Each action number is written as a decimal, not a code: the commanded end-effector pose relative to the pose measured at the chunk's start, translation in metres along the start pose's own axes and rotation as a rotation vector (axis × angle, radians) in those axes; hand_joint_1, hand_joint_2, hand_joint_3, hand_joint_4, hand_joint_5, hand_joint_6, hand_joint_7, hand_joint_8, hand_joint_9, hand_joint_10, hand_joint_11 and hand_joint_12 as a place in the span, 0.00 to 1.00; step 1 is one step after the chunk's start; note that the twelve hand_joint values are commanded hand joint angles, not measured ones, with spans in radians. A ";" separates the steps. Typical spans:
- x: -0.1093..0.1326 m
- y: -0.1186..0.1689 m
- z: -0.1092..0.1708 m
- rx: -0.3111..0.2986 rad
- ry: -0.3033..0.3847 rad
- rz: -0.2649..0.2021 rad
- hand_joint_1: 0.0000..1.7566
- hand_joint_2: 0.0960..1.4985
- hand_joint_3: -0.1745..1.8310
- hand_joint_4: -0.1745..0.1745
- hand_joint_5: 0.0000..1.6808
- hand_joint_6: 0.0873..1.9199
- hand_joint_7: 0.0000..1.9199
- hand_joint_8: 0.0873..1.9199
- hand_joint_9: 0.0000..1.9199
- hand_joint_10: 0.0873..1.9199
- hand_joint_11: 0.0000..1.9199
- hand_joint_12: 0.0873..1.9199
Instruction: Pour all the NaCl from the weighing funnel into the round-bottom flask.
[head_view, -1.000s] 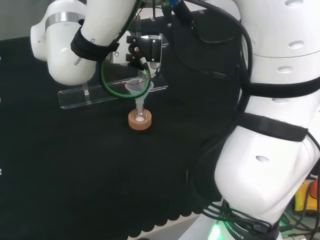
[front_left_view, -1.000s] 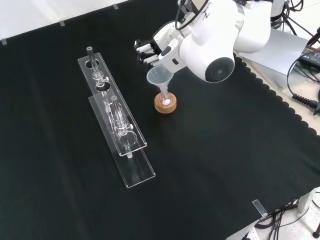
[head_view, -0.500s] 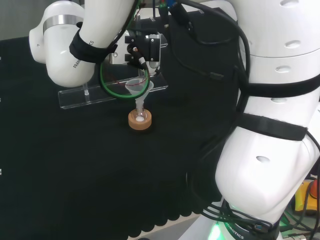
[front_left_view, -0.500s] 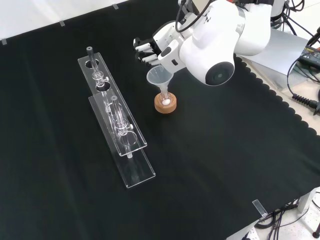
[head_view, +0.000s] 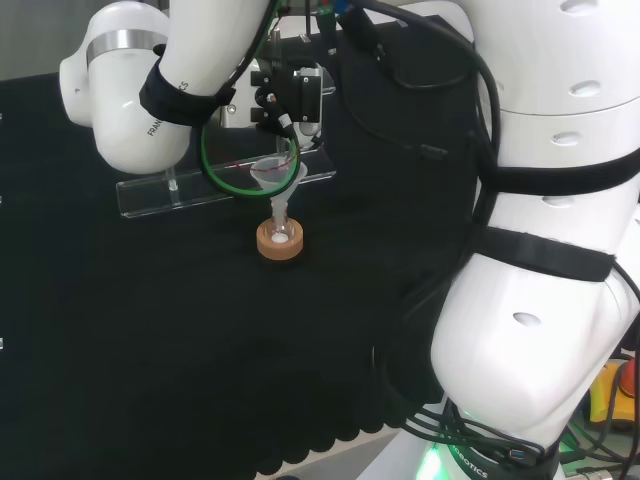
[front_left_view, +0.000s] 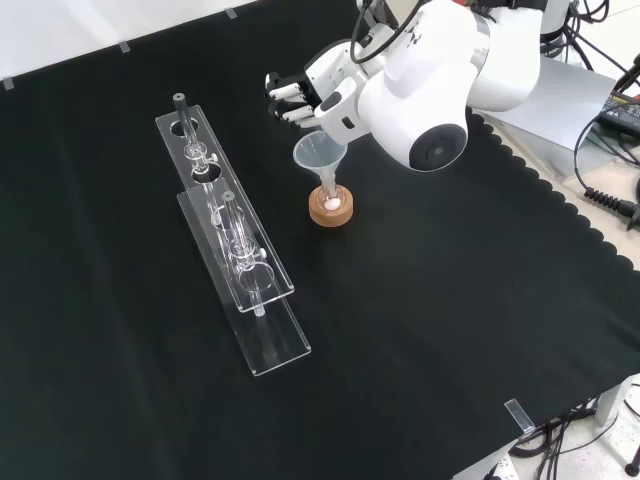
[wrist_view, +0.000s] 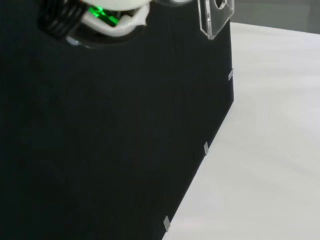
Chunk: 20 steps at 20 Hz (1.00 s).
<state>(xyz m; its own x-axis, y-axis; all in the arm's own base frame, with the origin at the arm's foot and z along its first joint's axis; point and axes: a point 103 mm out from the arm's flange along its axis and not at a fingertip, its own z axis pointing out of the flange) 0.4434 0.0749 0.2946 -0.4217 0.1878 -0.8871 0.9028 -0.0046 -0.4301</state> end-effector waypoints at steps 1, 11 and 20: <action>0.000 -0.001 0.003 -0.003 0.016 -0.003 0.61 0.44 0.44 1.00 0.66 0.48 0.32 0.32 0.51 0.19 0.35 0.58; -0.007 -0.001 0.024 -0.036 0.195 -0.016 0.61 0.44 0.44 1.00 0.66 0.48 0.32 0.32 0.51 0.19 0.35 0.58; -0.020 0.000 0.042 -0.048 0.397 -0.032 0.61 0.44 0.44 1.00 0.66 0.49 0.32 0.32 0.52 0.19 0.35 0.58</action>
<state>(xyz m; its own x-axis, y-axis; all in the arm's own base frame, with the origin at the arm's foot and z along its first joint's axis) 0.4470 0.0435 0.3015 -0.4030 0.4801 -0.7792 0.8995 0.0508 -0.4339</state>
